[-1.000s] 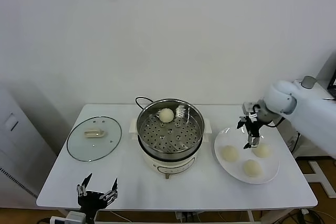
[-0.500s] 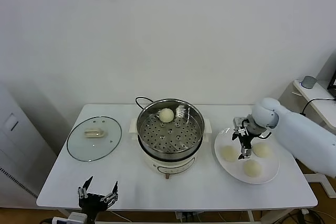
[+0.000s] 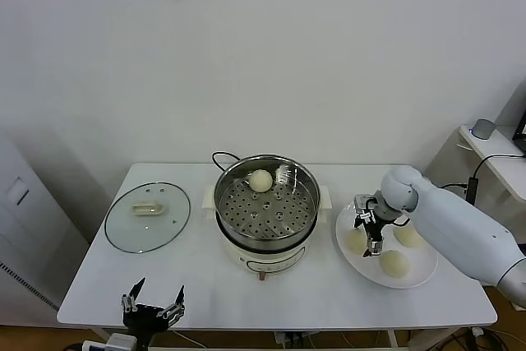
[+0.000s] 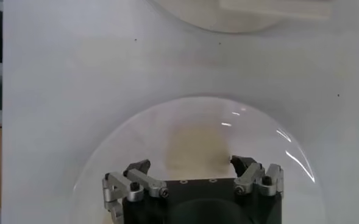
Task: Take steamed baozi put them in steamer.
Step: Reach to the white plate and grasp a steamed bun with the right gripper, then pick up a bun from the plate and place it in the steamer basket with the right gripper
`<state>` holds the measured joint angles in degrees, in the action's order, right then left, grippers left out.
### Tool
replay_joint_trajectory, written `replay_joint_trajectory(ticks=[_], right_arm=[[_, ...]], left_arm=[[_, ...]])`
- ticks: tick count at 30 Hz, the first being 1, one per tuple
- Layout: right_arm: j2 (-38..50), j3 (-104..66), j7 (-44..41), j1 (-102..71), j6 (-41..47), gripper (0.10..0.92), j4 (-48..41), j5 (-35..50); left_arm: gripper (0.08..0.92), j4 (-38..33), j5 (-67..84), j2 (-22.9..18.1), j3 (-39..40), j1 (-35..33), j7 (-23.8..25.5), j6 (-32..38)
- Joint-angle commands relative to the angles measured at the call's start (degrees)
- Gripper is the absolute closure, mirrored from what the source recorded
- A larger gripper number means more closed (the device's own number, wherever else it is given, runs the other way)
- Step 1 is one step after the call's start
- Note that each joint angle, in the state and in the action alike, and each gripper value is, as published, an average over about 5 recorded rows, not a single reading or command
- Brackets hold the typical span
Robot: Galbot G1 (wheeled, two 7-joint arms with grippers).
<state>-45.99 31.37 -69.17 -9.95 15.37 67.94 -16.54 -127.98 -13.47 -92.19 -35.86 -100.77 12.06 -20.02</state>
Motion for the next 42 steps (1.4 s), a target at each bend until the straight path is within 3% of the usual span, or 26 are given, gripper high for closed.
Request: replay_joint_trajectory(ticks=[1, 15, 18, 29, 36, 42], right_arm=[[-1.0, -1.0, 0.6, -1.1, -0.4, 0.203, -1.0, -1.2], [-1.3, -1.2, 0.3, -0.6, -0.4, 0.204, -2.2, -1.3], [-1.3, -1.2, 0.2, -0.5, -0.5, 0.241, -2.4, -1.3], [-1.0, -1.2, -0.3, 0.3, -0.4, 0.507, -2.8, -0.6], [1.6, 0.8, -0.8, 3.9, 0.6, 0.541, -0.8, 1.9], [8.4, 12.9, -1.9, 17.9, 4.6, 0.542, 5.1, 13.3]], left_arm=[[0.177, 0.0, 0.0, -2.0, 0.0, 0.0, 0.0, 0.1], [0.177, 0.2, 0.0, -2.1, 0.1, 0.2, 0.0, 0.0], [0.177, 0.4, -0.1, -2.1, 0.1, 0.3, 0.0, 0.0], [0.177, 0.5, -0.3, -2.3, 0.3, 0.7, 0.1, -0.2], [0.177, 0.8, -0.5, -2.4, 0.8, 1.1, 0.1, -0.2], [0.177, 1.1, -1.6, -2.3, 1.1, 2.0, 0.0, -0.3]])
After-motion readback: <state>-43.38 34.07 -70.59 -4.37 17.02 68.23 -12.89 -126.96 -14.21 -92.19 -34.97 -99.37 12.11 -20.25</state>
